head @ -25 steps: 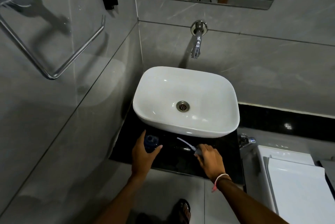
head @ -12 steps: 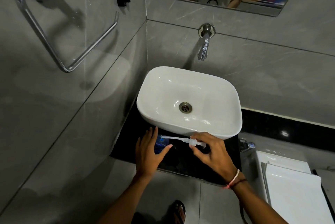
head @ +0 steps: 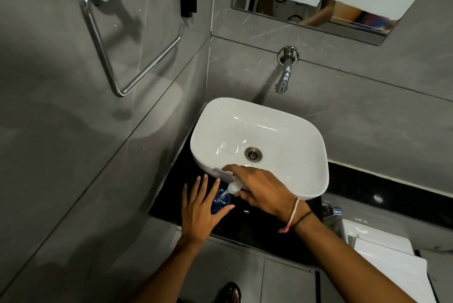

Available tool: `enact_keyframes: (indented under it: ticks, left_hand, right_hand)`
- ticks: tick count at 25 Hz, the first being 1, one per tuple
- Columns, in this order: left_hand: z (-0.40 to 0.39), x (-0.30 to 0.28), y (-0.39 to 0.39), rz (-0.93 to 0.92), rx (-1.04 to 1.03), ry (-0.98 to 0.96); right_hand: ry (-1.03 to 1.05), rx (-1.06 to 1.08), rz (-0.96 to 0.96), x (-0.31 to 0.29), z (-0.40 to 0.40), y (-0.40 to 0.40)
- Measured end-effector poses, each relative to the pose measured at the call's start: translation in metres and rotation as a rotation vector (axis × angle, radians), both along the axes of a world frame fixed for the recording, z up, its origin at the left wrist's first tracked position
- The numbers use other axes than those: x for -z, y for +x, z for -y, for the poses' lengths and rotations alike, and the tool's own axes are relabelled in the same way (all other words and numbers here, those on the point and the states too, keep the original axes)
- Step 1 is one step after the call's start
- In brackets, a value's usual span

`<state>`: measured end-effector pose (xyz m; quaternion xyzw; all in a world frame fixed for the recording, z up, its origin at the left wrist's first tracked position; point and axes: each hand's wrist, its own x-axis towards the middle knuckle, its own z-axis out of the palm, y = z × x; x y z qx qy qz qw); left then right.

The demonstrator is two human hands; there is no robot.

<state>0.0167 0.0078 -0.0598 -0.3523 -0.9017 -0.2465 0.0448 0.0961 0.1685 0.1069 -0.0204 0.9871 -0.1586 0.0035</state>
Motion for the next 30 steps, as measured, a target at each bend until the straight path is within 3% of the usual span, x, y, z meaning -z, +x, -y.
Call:
enact_keyframes:
  ticks: [6, 13, 19, 30]
  left_hand:
    - [0.001, 0.005, 0.001, 0.066, -0.03, 0.065]
    - [-0.001, 0.008, -0.002, 0.079, -0.033, 0.106]
    - [0.0, 0.012, -0.003, 0.07, -0.025, 0.099]
    - [0.0, 0.015, -0.005, 0.044, -0.02, 0.119]
  right_hand:
    - [-0.126, 0.104, 0.105, 0.039, 0.017, -0.024]
    - [-0.379, 0.16, 0.011, 0.073, 0.011, -0.013]
    - [-0.526, 0.383, -0.066, 0.091, 0.013, -0.01]
    - [-0.623, 0.437, -0.105, 0.099, 0.023, -0.007]
